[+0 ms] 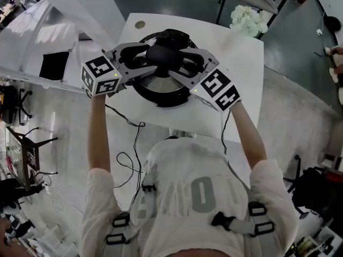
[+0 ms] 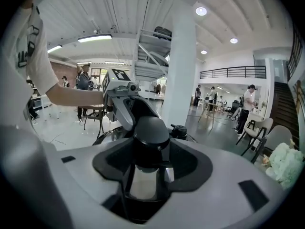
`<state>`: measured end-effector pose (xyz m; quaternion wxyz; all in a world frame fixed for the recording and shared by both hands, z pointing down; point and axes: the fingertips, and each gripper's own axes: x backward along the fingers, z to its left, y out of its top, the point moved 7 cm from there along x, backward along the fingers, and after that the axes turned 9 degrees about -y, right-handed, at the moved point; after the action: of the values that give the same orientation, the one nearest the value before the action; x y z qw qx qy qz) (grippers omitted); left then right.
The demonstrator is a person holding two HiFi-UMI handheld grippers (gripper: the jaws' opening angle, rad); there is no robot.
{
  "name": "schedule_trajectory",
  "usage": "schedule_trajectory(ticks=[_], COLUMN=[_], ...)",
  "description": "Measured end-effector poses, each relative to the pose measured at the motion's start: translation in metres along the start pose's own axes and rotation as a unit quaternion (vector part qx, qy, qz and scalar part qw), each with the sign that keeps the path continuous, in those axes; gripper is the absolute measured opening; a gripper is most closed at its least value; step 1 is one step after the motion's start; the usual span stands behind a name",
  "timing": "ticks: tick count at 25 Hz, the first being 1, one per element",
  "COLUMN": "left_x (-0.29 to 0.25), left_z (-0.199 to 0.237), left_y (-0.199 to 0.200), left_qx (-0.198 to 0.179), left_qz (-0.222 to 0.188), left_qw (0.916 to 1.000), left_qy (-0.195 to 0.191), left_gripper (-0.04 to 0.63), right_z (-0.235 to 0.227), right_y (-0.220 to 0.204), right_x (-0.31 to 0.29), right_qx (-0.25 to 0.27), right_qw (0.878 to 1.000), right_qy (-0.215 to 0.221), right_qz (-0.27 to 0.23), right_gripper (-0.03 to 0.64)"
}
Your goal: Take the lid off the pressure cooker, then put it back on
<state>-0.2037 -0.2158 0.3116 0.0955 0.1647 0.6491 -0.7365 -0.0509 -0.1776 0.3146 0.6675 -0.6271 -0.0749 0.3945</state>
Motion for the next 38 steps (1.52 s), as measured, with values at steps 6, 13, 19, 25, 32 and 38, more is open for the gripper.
schedule_trajectory(ticks=[6, 13, 19, 25, 32, 38], left_x=[-0.003, -0.002, -0.002, 0.010, 0.009, -0.033], left_z=[0.003, 0.004, 0.001, -0.010, -0.040, -0.084], left_y=[0.001, 0.002, 0.006, 0.041, 0.079, 0.095], left_qx=[-0.004, -0.016, -0.049, -0.090, -0.130, -0.134], left_qz=[0.017, 0.014, 0.024, 0.023, 0.018, 0.007], left_qw=[0.9994, 0.9991, 0.9981, 0.9955, 0.9913, 0.9908], left_qy=[-0.030, -0.037, -0.031, -0.019, -0.004, 0.011], left_gripper=[0.273, 0.264, 0.256, 0.255, 0.255, 0.256], right_z=[0.000, 0.001, 0.001, -0.004, -0.004, -0.009], right_y=[0.000, 0.001, 0.000, 0.025, 0.045, 0.023], right_x=[-0.004, -0.004, -0.001, 0.017, 0.056, 0.114], right_qx=[-0.015, -0.007, 0.002, -0.005, 0.020, 0.038], right_qw=[1.000, 1.000, 1.000, 0.999, 0.996, 0.996], right_qy=[0.007, 0.005, -0.005, -0.008, -0.018, -0.012], right_qz=[-0.005, -0.006, -0.020, -0.051, -0.082, -0.074], right_gripper=[0.244, 0.240, 0.237, 0.238, 0.238, 0.238])
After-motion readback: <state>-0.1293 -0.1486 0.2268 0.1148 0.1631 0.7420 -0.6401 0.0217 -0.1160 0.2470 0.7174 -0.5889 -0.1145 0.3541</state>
